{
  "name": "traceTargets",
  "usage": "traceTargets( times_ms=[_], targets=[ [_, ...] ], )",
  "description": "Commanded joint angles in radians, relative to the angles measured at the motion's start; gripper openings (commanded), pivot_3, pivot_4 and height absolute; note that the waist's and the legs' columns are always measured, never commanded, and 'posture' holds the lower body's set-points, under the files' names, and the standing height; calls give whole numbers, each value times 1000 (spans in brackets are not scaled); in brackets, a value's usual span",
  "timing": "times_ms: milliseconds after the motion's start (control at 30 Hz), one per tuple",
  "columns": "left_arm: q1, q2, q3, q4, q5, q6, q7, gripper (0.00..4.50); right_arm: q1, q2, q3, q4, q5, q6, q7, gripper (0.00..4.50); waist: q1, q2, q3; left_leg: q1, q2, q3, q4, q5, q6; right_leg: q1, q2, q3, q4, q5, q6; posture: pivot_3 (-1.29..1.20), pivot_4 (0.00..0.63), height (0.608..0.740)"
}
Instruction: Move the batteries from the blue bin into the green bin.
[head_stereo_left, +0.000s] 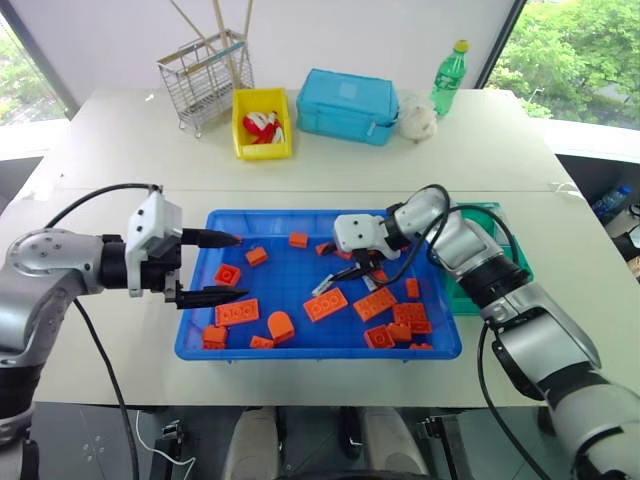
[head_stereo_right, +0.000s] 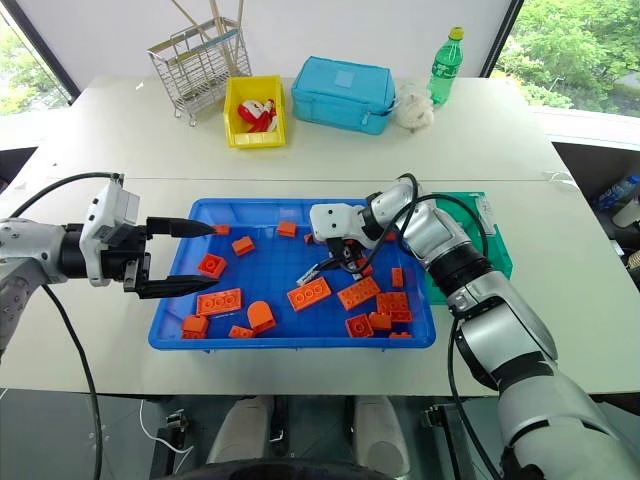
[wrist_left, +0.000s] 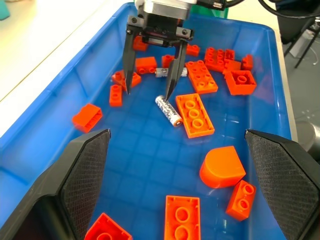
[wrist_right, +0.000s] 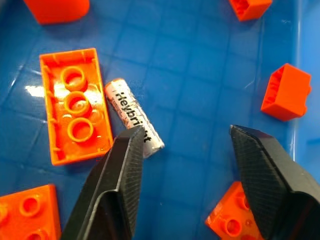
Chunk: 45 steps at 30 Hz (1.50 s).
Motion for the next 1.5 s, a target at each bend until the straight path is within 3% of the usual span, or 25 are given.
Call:
traceTargets(
  times_ms=[33,533,1100,1500],
  targets=[
    [-15,15,34,-17,-15,-10,-1,4500,-7,1,-8,18,-24,-46,25,2643,0,0,0,0,0,0,0,0,0,0,0,0,0,0,0,0,150,736],
    [-47,4,6,13,1,-30,-6,4500,-27,82,-42,55,-31,-57,37,2643,-1,0,0,0,0,0,0,0,0,0,0,0,1,0,0,0,150,736],
    [5,9,44,-19,-11,-33,21,4500,-146,199,-46,233,-61,-149,19,2643,-2,0,0,0,0,0,0,0,0,0,0,0,2,0,0,0,150,736],
    [63,16,90,-41,-16,-24,39,4500,-221,313,-18,519,-184,-245,-43,2643,-3,0,0,1,0,0,0,0,-1,0,0,0,3,0,0,0,150,736]
  ],
)
